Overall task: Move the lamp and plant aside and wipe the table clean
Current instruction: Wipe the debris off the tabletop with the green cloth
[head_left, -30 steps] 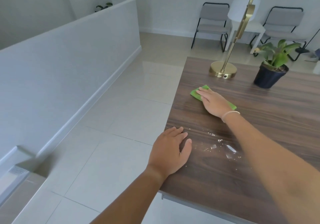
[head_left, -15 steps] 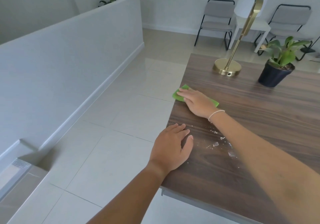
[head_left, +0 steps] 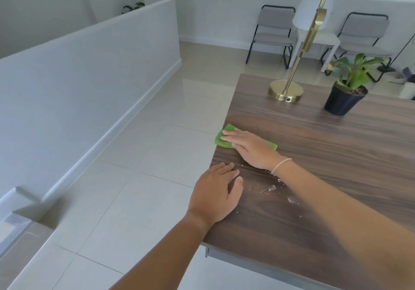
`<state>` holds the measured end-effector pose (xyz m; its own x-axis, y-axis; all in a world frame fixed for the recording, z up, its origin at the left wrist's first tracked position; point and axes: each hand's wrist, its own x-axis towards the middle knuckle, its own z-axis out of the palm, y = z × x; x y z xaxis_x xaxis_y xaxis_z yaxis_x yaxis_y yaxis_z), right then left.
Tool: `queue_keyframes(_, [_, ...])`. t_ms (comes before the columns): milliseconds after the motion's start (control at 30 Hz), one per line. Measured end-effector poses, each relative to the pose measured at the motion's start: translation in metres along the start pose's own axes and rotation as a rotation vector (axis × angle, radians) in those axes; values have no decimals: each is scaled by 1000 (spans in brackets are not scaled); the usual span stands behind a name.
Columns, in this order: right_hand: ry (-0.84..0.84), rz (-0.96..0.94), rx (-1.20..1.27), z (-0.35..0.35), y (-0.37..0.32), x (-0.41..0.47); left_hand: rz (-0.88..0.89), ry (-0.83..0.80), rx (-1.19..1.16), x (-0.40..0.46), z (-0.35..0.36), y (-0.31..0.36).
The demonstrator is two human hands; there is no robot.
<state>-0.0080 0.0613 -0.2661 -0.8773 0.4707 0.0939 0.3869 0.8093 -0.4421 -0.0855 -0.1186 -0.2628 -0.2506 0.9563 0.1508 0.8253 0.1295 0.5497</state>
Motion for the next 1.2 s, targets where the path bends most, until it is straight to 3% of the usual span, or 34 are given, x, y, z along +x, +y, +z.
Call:
queue_keyframes(167, [79, 300, -58, -33, 46, -7, 2, 25, -34, 0, -2, -1])
queue_keyframes(367, [27, 181, -14, -25, 22, -80, 5, 10, -10, 0, -2, -2])
queue_keyframes(533, [226, 575, -76, -62, 76, -157, -5, 16, -17, 0, 0, -2])
queue_keyframes(633, [270, 694, -84, -57, 64, -167, -9, 16, -27, -1, 1, 0])
queue_keyframes(833, [225, 527, -148, -8, -17, -144, 5, 43, -20, -2, -3, -2])
queue_keyframes(933, [213, 565, 196, -23, -24, -153, 3, 22, -17, -3, -4, 0])
queue_keyframes(1000, [330, 611, 398, -47, -14, -174, -6, 24, -25, -4, -6, 4])
queue_keyframes(1067, [436, 702, 319, -70, 6, -202, -8, 25, -45, 1, -7, 14])
queue_keyframes(1200, [264, 889, -7, -76, 42, -254, 34, 32, -77, 13, 4, 56])
